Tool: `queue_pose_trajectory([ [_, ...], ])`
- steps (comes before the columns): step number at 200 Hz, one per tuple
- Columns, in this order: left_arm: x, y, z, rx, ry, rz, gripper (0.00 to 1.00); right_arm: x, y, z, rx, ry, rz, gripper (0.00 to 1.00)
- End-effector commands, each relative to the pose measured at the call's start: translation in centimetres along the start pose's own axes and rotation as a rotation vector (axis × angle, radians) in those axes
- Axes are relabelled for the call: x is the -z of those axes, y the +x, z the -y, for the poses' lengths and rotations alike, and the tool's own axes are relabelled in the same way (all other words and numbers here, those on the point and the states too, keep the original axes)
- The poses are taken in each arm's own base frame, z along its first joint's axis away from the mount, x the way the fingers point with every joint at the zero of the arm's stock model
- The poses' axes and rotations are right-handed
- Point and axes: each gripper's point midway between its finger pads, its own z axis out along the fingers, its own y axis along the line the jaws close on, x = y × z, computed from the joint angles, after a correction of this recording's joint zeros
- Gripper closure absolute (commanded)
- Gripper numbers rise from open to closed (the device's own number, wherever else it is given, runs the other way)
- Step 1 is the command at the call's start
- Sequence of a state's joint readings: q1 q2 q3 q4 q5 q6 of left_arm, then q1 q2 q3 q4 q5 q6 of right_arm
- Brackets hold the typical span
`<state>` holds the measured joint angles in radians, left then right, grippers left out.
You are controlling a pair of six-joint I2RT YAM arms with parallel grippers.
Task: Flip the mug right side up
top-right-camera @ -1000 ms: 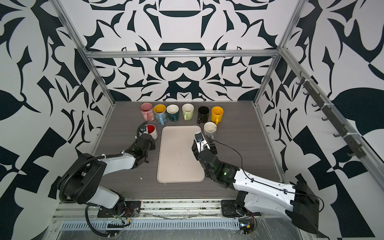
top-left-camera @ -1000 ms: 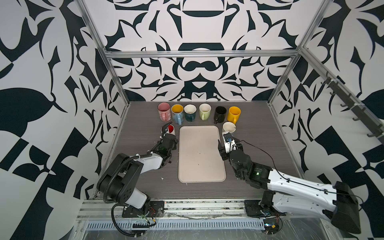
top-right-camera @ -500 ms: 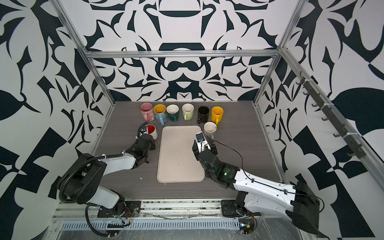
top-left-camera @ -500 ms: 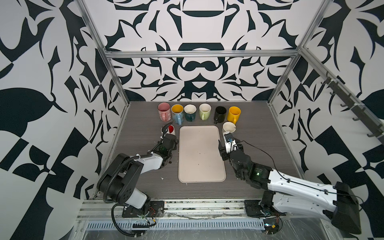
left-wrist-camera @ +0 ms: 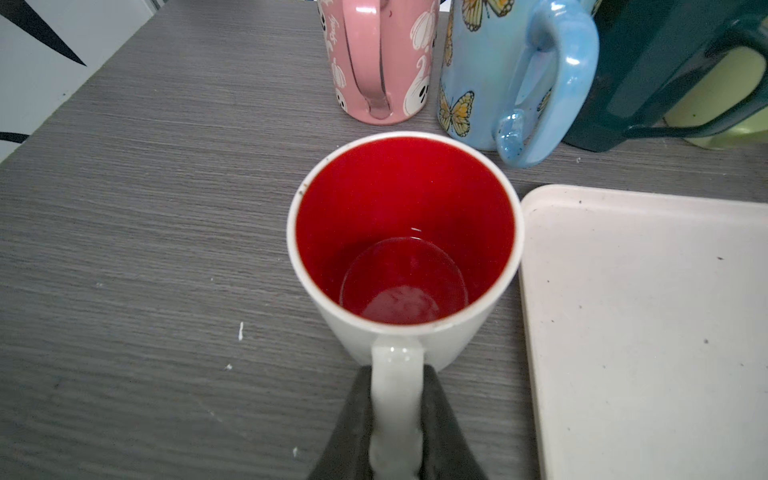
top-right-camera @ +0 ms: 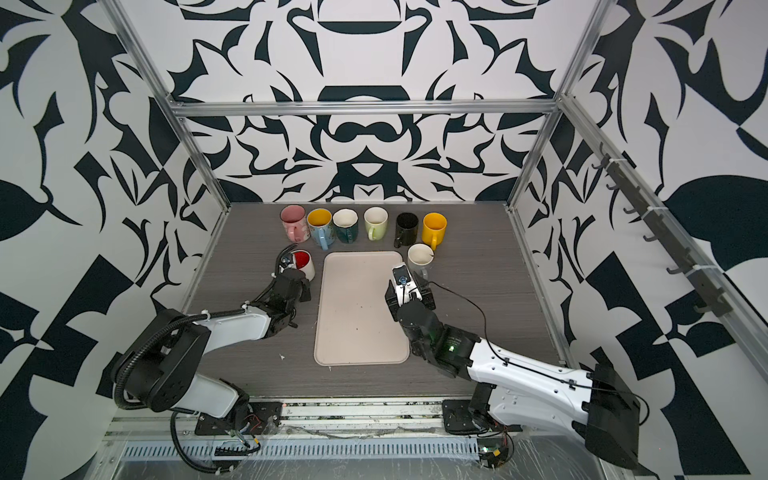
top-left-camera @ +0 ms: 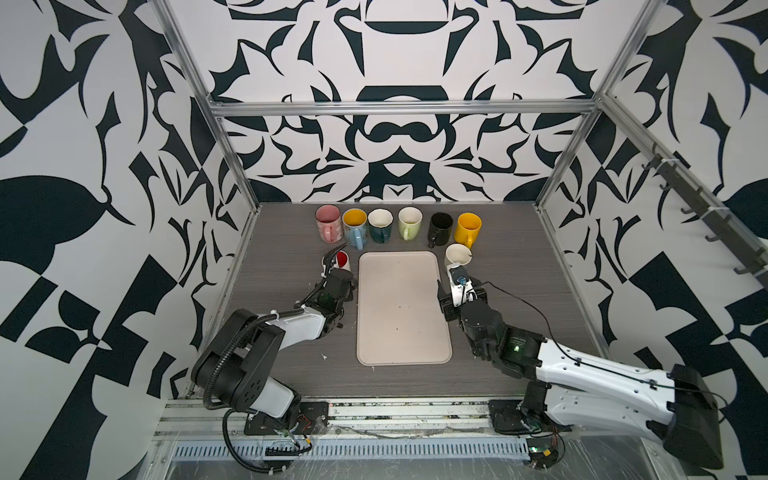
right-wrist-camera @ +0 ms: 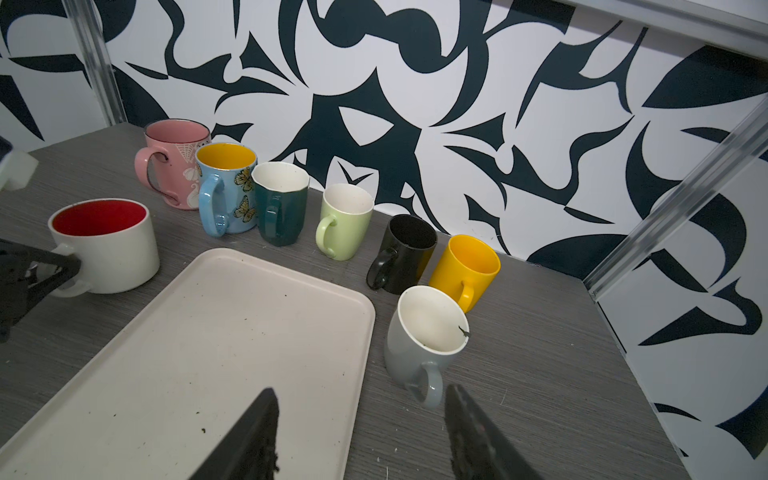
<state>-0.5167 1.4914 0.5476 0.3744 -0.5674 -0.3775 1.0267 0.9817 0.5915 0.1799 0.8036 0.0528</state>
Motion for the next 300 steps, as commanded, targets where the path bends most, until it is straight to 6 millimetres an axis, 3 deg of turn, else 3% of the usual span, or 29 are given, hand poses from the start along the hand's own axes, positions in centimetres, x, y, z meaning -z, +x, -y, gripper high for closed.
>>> queue_pose_trajectory([
  [1, 0.5, 0.2, 0.0, 0.011, 0.003, -0.016, 0.84, 0.2, -0.6, 0.5, -0.041, 0.008, 0.022, 0.36],
  [61, 1.6, 0.0, -0.2, 0.017, 0.016, -0.015, 0.65, 0.2, -0.8, 0.4, -0.046, 0.005, 0.023, 0.36],
  [104, 3.7, -1.0, -0.5, 0.027, 0.024, 0.017, 0.56, 0.4, -1.1, 0.8, -0.056, 0.005, 0.026, 0.35],
  [151, 8.3, -5.5, -2.0, 0.065, 0.041, 0.156, 0.50, 0.0, -1.5, 2.4, -0.099, 0.005, -0.049, 0.32],
  [206, 12.2, -10.7, -5.0, -0.025, -0.074, 0.301, 0.28, -2.9, -0.6, 8.0, -0.224, 0.061, -0.272, 0.18],
  [225, 11.6, -11.6, -7.2, -0.041, -0.161, 0.282, 0.19, -4.8, 0.7, 10.0, -0.302, 0.051, -0.385, 0.14],
  [247, 9.9, -11.4, -9.2, -0.019, -0.196, 0.212, 0.14, -7.0, 2.9, 12.1, -0.418, 0.028, -0.488, 0.12],
  [250, 9.7, -11.4, -9.5, -0.015, -0.202, 0.210, 0.11, -7.2, 3.2, 12.5, -0.430, 0.041, -0.496, 0.05],
  [255, 9.2, -11.2, -9.9, -0.006, -0.214, 0.203, 0.09, -7.6, 3.7, 13.4, -0.451, 0.070, -0.510, 0.00],
  [300, 3.9, -8.4, -15.9, 0.209, -0.285, 0.065, 0.00, -10.8, 10.0, 18.4, -0.701, 0.125, -0.677, 0.00],
])
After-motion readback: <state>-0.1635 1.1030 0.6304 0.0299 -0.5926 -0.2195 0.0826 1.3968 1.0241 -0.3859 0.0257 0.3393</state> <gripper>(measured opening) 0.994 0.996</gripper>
